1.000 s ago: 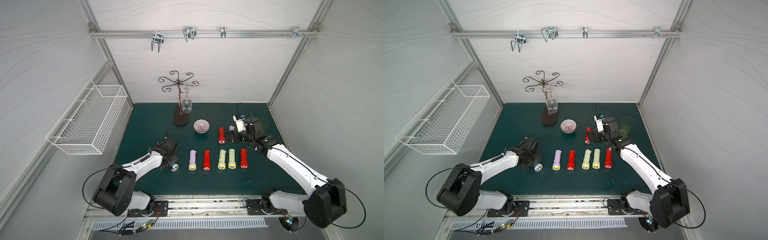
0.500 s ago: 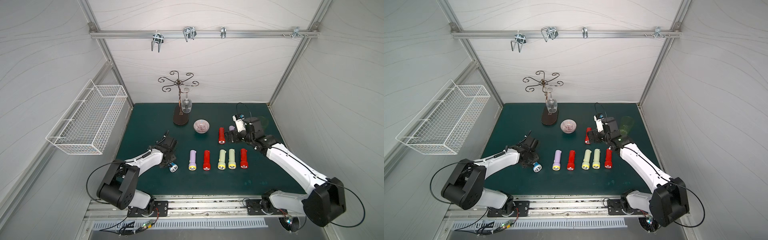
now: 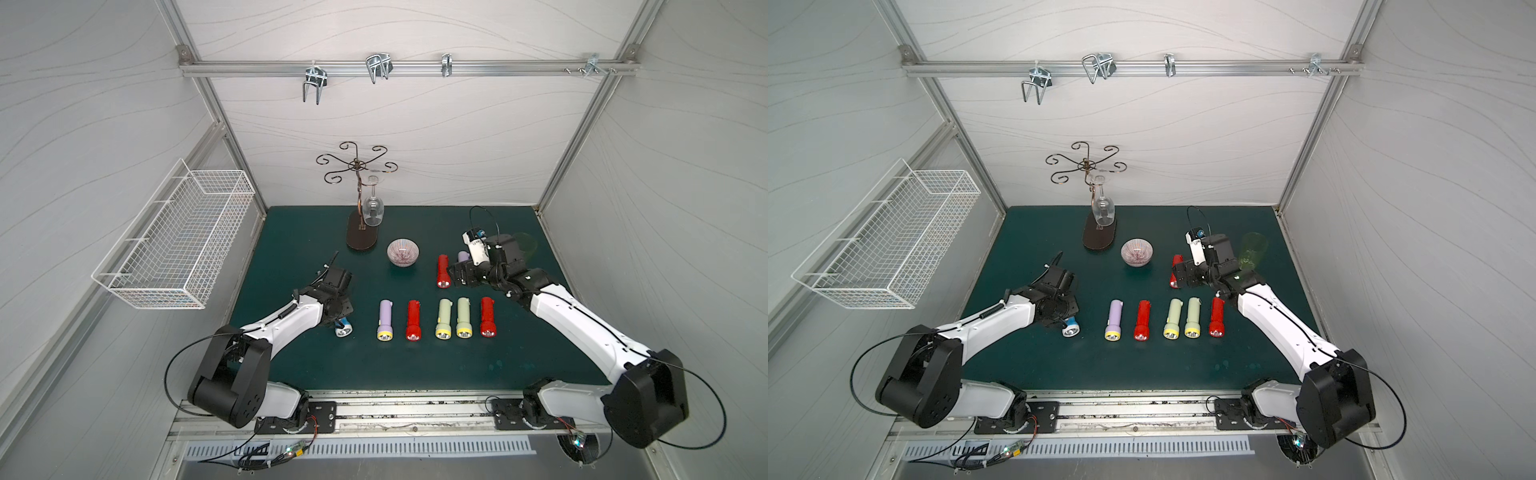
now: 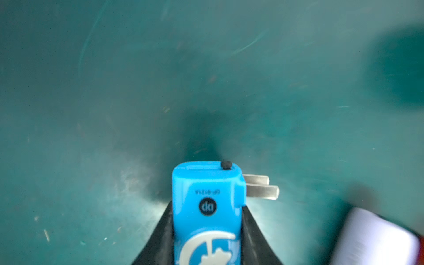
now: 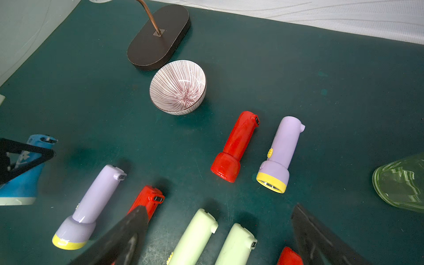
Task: Close the plug at the bottom of the flashlight
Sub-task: Pick up the flashlight from the center of the board, then close the plug of the flashlight.
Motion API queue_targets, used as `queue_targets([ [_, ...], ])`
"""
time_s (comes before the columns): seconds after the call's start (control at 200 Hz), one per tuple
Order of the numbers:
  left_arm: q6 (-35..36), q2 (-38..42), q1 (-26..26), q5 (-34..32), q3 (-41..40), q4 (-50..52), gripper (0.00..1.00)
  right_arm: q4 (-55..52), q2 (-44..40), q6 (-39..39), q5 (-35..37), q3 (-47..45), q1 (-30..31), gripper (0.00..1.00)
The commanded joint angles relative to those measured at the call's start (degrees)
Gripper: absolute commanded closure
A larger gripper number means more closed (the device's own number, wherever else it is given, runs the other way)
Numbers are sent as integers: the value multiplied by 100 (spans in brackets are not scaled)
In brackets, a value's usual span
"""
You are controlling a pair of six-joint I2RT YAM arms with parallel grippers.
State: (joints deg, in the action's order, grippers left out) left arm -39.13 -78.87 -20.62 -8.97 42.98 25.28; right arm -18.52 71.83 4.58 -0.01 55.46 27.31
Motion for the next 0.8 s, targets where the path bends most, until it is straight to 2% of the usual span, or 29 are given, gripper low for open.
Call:
queue_targets([
  [0.0, 544, 248, 15, 394, 520, -8, 100, -31, -10, 27, 27, 152, 11, 1],
  [0.18, 1032, 463, -56, 1012, 901, -431, 100, 29, 131, 69, -63, 206, 11, 1],
  [0.385, 1912, 536, -56, 1848, 904, -2377, 100, 141, 195, 19, 252, 419, 7, 1],
  [0.475, 2405, 311, -56, 2498, 1027, -3242, 100, 335, 263, 9, 311, 527, -15, 1],
  [0.54, 2296, 9, -56, 2696, 1286, -3536, 100, 419, 358, -8, 328, 693, -40, 1],
  [0.67, 2114, -682, -56, 3557, 1875, -4278, 100, 683, 614, -59, 247, 1026, -166, 1],
  [0.79, 2005, -1225, -60, 4496, 2252, -5160, 100, 922, 850, -15, -299, 1333, -486, 1],
])
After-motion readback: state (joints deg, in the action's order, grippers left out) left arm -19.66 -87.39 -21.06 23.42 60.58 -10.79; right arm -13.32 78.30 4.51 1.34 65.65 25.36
